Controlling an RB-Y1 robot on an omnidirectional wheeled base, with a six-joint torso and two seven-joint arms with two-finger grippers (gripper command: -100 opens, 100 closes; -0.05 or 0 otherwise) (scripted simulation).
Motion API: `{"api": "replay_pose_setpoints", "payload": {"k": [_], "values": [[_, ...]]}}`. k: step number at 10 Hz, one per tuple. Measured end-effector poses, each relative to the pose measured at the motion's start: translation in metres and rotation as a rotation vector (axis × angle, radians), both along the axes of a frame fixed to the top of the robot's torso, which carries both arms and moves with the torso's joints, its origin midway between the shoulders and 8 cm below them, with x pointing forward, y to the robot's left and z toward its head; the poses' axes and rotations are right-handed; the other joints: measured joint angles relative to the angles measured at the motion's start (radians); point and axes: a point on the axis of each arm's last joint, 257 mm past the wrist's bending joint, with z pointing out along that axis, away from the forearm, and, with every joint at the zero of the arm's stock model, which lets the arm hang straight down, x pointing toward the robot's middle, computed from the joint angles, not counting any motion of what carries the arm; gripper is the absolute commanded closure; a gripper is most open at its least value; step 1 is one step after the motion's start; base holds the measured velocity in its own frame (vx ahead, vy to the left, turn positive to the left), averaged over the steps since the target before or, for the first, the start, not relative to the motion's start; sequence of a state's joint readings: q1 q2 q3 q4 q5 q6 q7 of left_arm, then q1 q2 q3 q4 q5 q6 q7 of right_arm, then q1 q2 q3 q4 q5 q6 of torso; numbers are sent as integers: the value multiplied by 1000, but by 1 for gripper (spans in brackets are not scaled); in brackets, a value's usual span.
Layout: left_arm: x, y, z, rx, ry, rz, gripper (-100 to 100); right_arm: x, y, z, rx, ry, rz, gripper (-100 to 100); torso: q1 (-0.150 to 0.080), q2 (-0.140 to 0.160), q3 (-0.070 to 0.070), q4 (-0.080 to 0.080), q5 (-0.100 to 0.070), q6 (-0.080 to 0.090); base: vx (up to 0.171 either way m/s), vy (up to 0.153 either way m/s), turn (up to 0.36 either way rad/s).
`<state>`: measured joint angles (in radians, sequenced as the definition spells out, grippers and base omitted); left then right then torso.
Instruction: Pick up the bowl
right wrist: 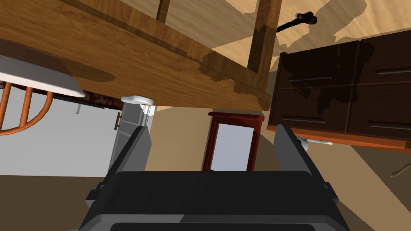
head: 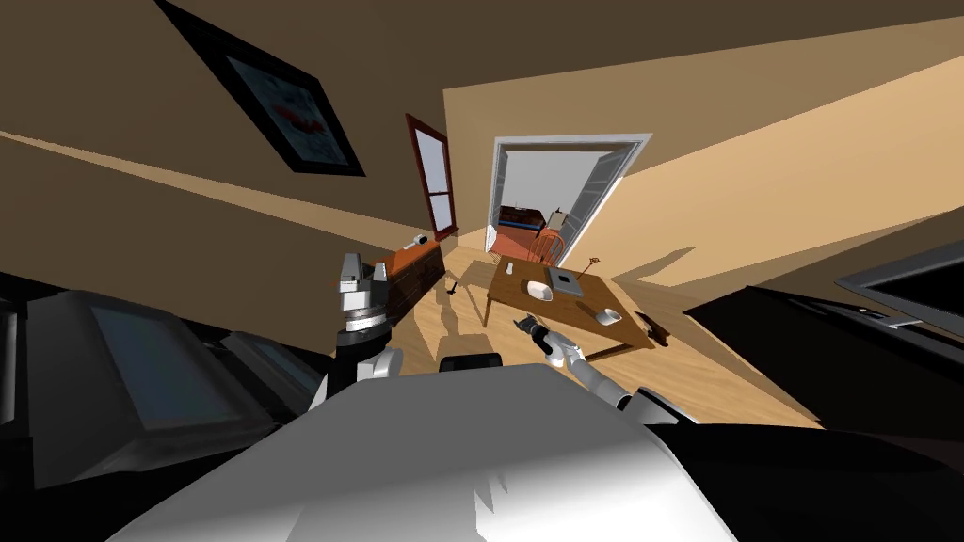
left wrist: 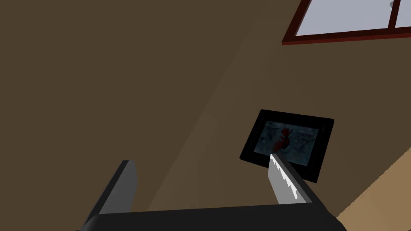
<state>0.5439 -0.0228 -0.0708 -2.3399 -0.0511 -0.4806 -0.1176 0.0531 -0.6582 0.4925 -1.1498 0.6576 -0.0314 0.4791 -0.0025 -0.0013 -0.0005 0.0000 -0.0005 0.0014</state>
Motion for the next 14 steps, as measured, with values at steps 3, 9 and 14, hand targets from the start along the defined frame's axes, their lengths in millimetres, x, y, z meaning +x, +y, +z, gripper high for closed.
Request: {"api": "replay_pose_setpoints", "payload": {"k": [3, 9, 14], "values": [[0, 0, 0, 0, 0, 0, 0, -11, -39, -16, -143, 47, 14, -100, 0, -1, -1, 0, 0, -1, 25, -10, 123], [0, 0, 0, 0, 0, 0, 0, -26, -107, -33, -366, 128, 28, -100, 0, -2, -1, 0, 0, 0, 29, -11, 107], [0, 0, 0, 0, 0, 0, 0, -53, -209, -25, -665, 238, 49, -100, -1, -3, -2, -1, 0, 0, 61, -31, 139]]}}
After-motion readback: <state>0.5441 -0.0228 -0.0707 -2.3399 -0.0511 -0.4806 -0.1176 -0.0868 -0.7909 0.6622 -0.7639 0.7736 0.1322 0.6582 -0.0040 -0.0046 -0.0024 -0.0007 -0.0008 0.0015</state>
